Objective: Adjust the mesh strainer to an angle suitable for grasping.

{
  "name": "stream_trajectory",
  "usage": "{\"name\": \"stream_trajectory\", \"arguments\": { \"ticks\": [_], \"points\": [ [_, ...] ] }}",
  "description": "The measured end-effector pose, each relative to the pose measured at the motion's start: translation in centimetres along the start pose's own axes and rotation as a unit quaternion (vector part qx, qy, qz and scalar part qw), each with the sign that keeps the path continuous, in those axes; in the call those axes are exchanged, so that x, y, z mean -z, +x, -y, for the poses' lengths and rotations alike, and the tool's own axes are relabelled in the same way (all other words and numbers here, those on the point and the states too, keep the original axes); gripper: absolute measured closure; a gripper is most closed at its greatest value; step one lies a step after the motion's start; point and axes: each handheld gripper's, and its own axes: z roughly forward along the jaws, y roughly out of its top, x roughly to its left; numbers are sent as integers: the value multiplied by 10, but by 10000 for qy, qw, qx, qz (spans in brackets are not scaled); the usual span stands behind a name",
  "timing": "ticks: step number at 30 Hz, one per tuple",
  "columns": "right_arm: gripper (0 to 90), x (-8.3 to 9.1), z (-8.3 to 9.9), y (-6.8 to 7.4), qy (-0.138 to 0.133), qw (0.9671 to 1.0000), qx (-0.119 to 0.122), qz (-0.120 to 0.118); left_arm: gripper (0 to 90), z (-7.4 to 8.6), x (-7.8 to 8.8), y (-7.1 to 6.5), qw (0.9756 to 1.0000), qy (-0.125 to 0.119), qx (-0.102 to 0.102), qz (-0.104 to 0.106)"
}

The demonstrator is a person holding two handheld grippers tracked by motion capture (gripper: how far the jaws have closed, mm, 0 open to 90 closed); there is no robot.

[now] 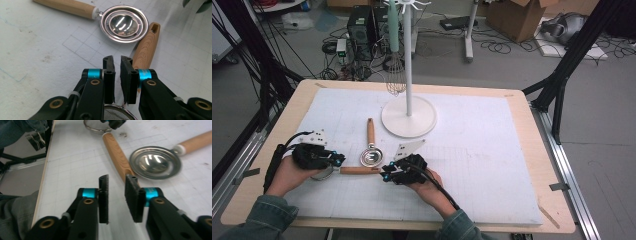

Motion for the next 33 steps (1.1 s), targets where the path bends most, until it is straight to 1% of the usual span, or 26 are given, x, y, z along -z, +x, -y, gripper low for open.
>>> {"name": "stream_trajectory", "arguments": {
  "ticks": [1,4,5,10,12,15,18,20,21,22,23,25,28,33],
  "points": [
    [671,4,1,-2,-54,10000,0,-10,803,-1,1,0,10000,18,-24,19],
    [592,18,5,-5,-146,9997,-172,104,768,-4,3,-1,10000,-20,-43,78],
    [578,22,7,-7,-178,9996,-190,93,754,-5,4,-1,9999,-28,-78,94],
    [466,42,14,-12,-301,9986,-354,249,653,-10,5,-6,9996,-106,-154,203],
    [423,49,17,-15,-320,9981,-408,345,612,-12,5,-7,9993,-114,-231,258],
    [392,61,21,-18,-384,9971,-505,422,558,-13,5,-9,9990,-150,-234,348],
    [374,73,25,-22,-429,9961,-549,541,509,-15,7,-10,9987,-134,-332,368],
    [354,83,29,-24,-469,9948,-651,626,495,-15,8,-11,9983,-156,-392,413],
    [347,88,31,-25,-484,9944,-652,678,481,-16,9,-11,9983,-131,-409,400],
    [339,93,33,-26,-490,9940,-672,714,474,-16,8,-12,9980,-134,-458,424],
    [331,97,35,-27,-497,9934,-691,764,470,-15,8,-12,9980,-132,-453,425],
    [322,107,40,-28,-520,9923,-735,847,458,-15,8,-12,9974,-127,-528,465],
    [308,121,48,-30,-513,9906,-807,973,444,-16,8,-14,9970,-121,-583,496],
    [299,142,61,-30,-560,9877,-910,1144,425,-16,4,-15,9966,-81,-616,538]
  ]
}}
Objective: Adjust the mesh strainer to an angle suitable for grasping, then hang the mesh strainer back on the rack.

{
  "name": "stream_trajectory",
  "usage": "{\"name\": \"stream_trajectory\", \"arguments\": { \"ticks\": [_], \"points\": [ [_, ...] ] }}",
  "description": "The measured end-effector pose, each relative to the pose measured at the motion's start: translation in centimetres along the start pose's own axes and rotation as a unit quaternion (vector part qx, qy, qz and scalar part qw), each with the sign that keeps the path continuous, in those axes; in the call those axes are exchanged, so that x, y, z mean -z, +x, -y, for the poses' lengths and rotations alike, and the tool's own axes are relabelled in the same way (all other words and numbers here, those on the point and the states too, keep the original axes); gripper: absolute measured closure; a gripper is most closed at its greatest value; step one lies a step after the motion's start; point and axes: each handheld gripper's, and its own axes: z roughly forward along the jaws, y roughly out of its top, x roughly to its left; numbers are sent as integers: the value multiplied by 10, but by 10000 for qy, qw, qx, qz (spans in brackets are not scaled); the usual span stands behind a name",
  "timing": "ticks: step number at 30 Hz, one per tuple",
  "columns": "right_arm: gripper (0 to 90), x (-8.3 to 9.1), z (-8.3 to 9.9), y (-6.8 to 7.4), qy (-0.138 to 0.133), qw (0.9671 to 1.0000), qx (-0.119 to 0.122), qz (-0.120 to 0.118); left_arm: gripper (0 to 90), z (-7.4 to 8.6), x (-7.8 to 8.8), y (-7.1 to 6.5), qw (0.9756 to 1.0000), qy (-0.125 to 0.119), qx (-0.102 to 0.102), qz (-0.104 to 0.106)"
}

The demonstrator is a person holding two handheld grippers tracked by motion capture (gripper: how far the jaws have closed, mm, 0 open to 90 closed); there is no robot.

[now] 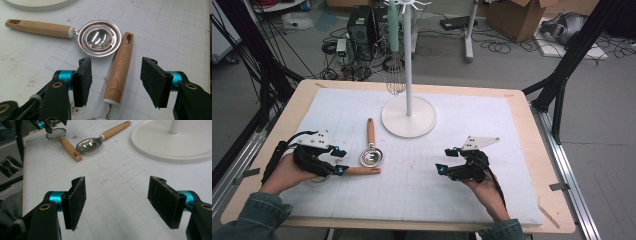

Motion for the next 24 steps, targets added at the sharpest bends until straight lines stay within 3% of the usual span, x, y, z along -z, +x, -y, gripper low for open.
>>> {"name": "stream_trajectory", "arguments": {
  "ticks": [8,20,24],
  "points": [
    [284,17,12,-8,-59,9998,-82,172,427,2,-10,-1,9995,288,-103,71],
    [283,15,15,-8,8,9998,-87,152,526,10,-27,4,9943,983,-267,301],
    [283,13,15,-9,31,9998,-99,151,580,14,-32,4,9932,1092,-273,303]
  ]
}}
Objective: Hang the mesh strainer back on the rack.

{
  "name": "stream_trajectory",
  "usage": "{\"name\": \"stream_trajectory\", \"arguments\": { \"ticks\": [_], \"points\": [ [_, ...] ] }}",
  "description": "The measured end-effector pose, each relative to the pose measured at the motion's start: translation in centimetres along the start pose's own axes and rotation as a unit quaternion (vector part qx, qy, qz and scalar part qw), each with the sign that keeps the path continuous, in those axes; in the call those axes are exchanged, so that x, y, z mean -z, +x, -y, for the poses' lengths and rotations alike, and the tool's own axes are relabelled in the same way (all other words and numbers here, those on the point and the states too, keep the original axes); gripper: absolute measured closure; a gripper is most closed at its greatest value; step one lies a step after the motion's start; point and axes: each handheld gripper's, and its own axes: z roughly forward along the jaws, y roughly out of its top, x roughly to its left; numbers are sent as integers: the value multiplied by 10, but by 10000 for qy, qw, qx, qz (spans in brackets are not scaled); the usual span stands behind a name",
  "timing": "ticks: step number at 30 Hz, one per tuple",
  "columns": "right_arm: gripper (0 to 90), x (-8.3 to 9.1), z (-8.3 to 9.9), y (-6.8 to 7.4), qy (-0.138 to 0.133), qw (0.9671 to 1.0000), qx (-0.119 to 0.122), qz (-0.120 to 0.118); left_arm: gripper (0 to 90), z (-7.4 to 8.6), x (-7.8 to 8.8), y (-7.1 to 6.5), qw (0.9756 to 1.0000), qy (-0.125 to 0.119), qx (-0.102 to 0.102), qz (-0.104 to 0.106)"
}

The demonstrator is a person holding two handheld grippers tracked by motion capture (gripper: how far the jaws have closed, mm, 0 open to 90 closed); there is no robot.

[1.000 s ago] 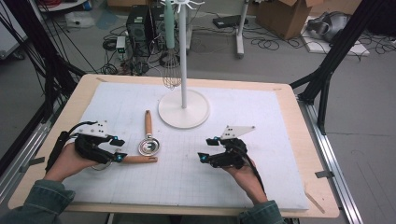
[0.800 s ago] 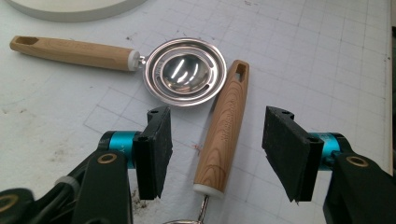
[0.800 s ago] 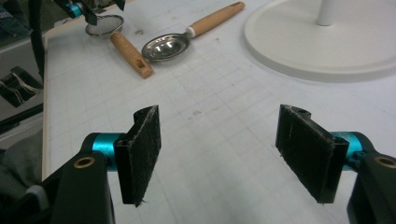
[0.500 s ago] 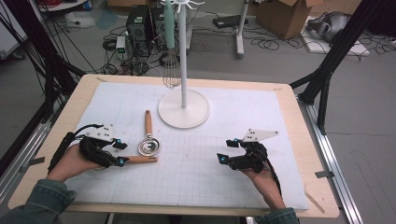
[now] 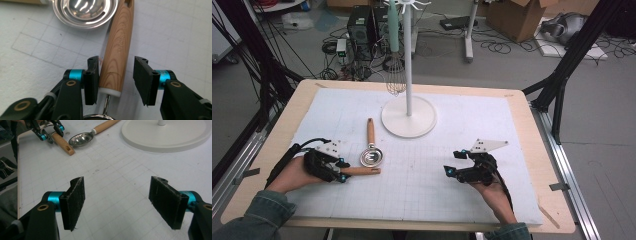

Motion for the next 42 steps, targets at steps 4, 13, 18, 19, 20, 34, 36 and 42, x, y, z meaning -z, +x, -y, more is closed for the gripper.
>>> {"name": "stream_trajectory", "arguments": {
  "ticks": [4,13,18,19,20,34,36,42],
  "points": [
    [282,-3,1,0,12,10000,25,-3,633,0,-1,0,9999,27,-110,-69],
    [282,-10,2,4,74,10000,12,-52,699,1,2,-2,9994,-51,-306,126],
    [282,-15,1,5,97,9999,25,-98,702,1,3,-2,9994,-48,-294,160],
    [282,-16,0,6,96,9999,47,-97,702,1,3,-3,9994,-12,-315,168],
    [282,-17,0,6,98,9999,44,-96,702,1,3,-3,9993,-14,-325,177],
    [283,-30,-5,16,122,9996,122,-241,703,0,12,-7,9991,-264,-294,161],
    [283,-33,-8,18,92,9995,86,-300,703,-1,15,-8,9988,-355,-287,171],
    [282,-41,-17,25,33,9989,88,-458,703,-6,20,-11,9982,-484,-310,164]
  ]
}}
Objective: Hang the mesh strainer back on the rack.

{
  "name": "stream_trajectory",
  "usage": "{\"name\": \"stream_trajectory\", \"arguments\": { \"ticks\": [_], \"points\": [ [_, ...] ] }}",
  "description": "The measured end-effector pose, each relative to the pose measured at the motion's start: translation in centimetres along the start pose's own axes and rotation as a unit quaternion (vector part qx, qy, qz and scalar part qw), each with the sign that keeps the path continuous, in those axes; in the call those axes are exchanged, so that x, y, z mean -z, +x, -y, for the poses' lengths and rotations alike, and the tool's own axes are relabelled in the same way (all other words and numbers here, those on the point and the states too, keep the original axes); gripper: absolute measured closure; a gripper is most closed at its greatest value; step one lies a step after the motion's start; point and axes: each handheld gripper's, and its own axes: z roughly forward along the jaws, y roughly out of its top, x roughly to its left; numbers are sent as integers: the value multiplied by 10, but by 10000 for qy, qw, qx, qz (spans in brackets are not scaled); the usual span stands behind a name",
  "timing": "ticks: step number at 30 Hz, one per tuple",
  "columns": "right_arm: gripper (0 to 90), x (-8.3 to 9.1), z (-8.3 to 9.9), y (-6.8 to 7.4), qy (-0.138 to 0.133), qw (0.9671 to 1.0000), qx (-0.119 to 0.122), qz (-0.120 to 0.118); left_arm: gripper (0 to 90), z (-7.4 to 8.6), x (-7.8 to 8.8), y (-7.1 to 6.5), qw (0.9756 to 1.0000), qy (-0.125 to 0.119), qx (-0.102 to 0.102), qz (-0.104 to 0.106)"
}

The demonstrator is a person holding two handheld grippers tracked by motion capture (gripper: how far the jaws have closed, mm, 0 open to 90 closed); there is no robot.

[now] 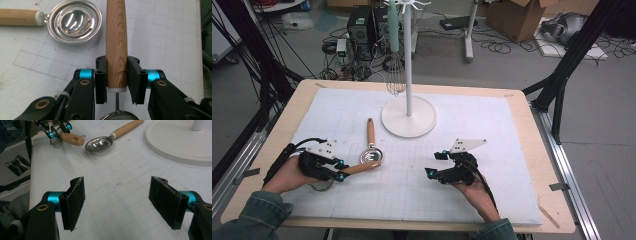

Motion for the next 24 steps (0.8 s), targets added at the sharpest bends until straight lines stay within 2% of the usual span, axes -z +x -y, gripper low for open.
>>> {"name": "stream_trajectory", "arguments": {
  "ticks": [5,7,13,24],
  "points": [
    [281,-7,-6,5,-27,9999,74,-115,703,-5,3,-1,9999,-100,-74,-2],
    [281,-10,-9,7,-45,9998,78,-173,703,-7,4,-3,9998,-201,-31,-4],
    [281,-16,-18,13,-134,9995,139,-265,703,-16,9,-5,9992,-387,-112,23],
    [282,-24,-42,27,-263,9981,302,-476,703,-27,11,-7,9976,-680,-157,41]
  ]
}}
